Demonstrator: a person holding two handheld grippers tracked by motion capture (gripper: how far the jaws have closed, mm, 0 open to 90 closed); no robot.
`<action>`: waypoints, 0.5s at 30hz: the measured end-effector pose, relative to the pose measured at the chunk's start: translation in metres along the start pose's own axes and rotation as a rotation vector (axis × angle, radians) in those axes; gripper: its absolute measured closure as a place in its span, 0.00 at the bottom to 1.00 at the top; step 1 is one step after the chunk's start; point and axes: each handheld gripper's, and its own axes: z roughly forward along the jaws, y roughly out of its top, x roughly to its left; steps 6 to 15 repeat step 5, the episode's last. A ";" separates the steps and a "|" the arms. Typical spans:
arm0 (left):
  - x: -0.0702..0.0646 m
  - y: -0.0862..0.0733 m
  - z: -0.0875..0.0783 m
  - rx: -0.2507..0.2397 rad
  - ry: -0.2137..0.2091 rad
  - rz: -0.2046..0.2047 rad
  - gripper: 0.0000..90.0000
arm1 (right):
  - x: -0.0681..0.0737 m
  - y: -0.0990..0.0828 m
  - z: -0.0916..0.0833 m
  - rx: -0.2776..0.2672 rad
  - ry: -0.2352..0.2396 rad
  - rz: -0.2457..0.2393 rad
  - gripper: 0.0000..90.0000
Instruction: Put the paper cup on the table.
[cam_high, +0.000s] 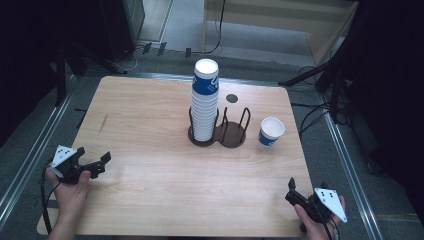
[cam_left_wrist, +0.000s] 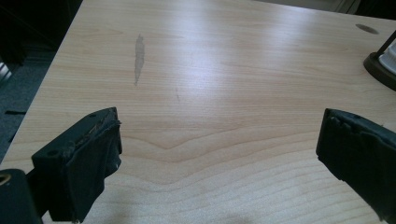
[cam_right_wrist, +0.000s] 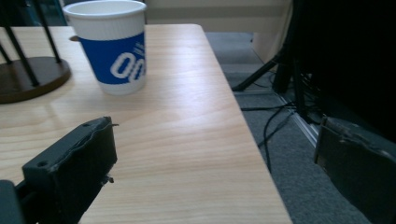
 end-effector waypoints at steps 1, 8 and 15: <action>0.000 0.000 0.000 0.002 0.001 -0.002 0.01 | 0.004 0.001 0.001 0.002 0.007 -0.016 0.00; 0.000 0.000 0.000 0.001 0.001 -0.002 0.01 | 0.020 0.005 0.007 0.012 0.039 -0.061 0.00; 0.000 0.000 0.000 0.001 0.001 -0.002 0.01 | 0.020 0.005 0.007 0.012 0.039 -0.061 0.00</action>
